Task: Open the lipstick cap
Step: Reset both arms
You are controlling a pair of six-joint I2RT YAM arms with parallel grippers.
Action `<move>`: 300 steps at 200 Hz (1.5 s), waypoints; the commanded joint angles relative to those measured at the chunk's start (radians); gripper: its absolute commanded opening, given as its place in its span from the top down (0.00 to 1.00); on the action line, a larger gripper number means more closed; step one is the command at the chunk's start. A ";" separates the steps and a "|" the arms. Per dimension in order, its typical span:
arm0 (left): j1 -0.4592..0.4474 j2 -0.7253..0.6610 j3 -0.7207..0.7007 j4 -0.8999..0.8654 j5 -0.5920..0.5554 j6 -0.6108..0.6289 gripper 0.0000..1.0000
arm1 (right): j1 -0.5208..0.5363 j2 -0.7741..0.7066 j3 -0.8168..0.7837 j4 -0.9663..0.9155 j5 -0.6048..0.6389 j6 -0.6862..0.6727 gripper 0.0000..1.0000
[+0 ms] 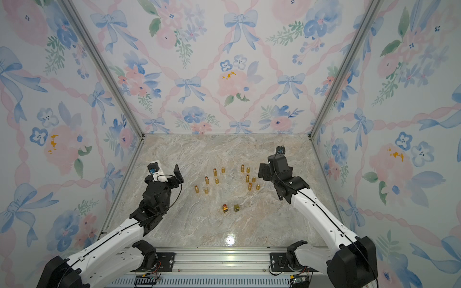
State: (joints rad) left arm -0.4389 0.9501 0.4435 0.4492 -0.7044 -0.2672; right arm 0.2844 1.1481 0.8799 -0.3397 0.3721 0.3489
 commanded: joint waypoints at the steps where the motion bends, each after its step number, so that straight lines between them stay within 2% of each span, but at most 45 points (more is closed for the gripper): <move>1: 0.127 0.098 0.011 0.019 -0.078 -0.006 0.02 | -0.182 -0.034 -0.155 0.229 0.045 -0.053 0.01; 20: 0.206 0.179 -0.043 0.162 -0.054 0.042 0.02 | -0.263 0.011 -0.266 0.416 0.065 -0.119 0.01; 46: 0.287 0.285 -0.148 0.395 0.104 0.072 0.02 | -0.275 0.118 -0.353 0.637 0.118 -0.202 0.01; 70: 0.290 0.395 -0.192 0.581 0.155 0.106 0.02 | -0.276 0.236 -0.411 0.886 0.091 -0.236 0.01; 85: 0.289 0.448 -0.200 0.657 0.212 0.136 0.02 | -0.273 0.290 -0.350 0.846 0.057 -0.227 0.01; 97: 0.286 0.495 -0.207 0.717 0.234 0.157 0.02 | -0.269 0.315 -0.333 0.858 -0.020 -0.234 0.01; 107: 0.282 0.517 -0.221 0.765 0.253 0.171 0.02 | -0.259 0.320 -0.386 0.984 -0.131 -0.269 0.01; 125: 0.277 0.568 -0.252 0.867 0.313 0.200 0.02 | -0.202 0.374 -0.474 1.213 -0.126 -0.336 0.01; 138: 0.261 0.605 -0.290 0.987 0.346 0.243 0.02 | -0.214 0.394 -0.499 1.265 -0.146 -0.327 0.01; 148: 0.259 0.602 -0.294 0.987 0.351 0.248 0.02 | -0.233 0.406 -0.518 1.310 -0.193 -0.317 0.01; 165: 0.290 0.610 -0.263 0.938 0.335 0.202 0.02 | -0.234 0.407 -0.517 1.309 -0.191 -0.318 0.01; 176: 0.322 0.597 -0.270 0.927 0.365 0.167 0.02 | -0.227 0.409 -0.519 1.316 -0.180 -0.322 0.01; 221: 0.307 0.596 -0.269 0.927 0.350 0.182 0.02 | -0.218 0.409 -0.513 1.305 -0.179 -0.338 0.01; 267: 0.299 0.607 -0.258 0.919 0.434 0.228 0.02 | -0.218 0.409 -0.513 1.305 -0.179 -0.338 0.01; 279: 0.322 0.605 -0.251 0.903 0.468 0.212 0.02 | -0.217 0.409 -0.513 1.305 -0.179 -0.337 0.01; 300: 0.311 0.596 -0.256 0.902 0.466 0.223 0.02 | -0.217 0.409 -0.513 1.305 -0.179 -0.338 0.01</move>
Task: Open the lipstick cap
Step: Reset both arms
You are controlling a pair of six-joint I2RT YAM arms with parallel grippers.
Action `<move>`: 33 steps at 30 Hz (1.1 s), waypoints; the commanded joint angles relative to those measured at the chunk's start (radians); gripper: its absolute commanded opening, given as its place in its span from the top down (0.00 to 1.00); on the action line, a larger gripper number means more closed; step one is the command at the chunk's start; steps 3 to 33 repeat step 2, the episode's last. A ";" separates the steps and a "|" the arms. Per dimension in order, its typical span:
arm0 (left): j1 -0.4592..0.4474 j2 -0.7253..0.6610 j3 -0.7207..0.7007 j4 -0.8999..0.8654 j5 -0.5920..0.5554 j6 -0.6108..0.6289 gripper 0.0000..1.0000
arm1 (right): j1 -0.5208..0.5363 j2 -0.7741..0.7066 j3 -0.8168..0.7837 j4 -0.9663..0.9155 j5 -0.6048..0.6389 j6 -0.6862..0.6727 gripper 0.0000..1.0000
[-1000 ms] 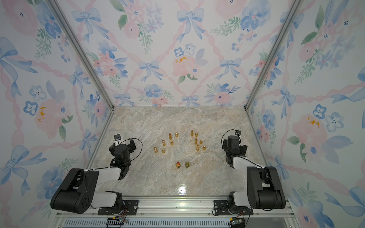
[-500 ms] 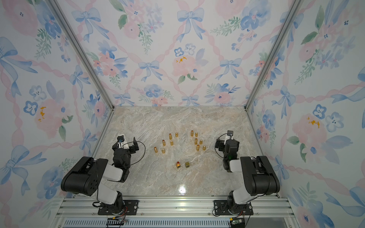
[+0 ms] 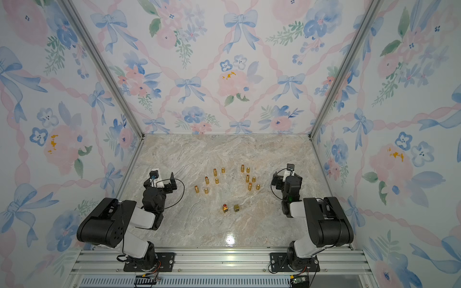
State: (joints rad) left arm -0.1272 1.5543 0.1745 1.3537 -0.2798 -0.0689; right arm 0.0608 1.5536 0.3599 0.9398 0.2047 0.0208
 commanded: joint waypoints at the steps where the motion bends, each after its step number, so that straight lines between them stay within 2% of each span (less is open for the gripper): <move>1: -0.002 -0.008 0.012 -0.003 0.042 0.028 0.02 | 0.006 0.003 0.007 0.025 -0.011 -0.010 0.01; 33: -0.010 -0.007 0.010 -0.002 0.055 0.041 0.02 | 0.007 0.004 0.007 0.025 -0.012 -0.010 0.01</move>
